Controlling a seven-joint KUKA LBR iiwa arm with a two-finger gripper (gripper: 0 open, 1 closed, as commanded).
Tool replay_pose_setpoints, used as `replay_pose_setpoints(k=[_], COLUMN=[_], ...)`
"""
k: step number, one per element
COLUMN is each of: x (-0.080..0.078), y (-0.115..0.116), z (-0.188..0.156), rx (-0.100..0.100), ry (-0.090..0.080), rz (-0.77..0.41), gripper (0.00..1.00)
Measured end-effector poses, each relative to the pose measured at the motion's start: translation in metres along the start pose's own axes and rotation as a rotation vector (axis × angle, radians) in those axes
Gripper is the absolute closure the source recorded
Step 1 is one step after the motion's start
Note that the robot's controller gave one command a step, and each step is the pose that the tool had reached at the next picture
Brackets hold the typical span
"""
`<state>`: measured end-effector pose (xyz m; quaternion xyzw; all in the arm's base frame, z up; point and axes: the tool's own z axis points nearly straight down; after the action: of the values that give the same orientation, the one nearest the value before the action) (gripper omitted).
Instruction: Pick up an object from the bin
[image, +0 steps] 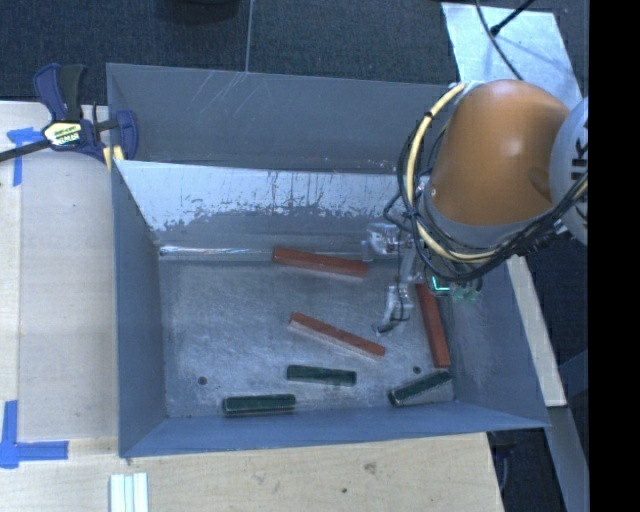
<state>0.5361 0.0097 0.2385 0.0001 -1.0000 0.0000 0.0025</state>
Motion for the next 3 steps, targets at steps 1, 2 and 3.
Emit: replay_pose_setpoints(k=[1,2,3], x=[0.038,0.006,-0.05], y=[0.029,0.034,0.011], z=[0.114,0.17,0.167], rx=[0.0,0.001,0.001], ry=[0.002,-0.005,-0.01], rz=[-0.032,-0.113,-0.157], gripper=[0.0,0.0,0.0])
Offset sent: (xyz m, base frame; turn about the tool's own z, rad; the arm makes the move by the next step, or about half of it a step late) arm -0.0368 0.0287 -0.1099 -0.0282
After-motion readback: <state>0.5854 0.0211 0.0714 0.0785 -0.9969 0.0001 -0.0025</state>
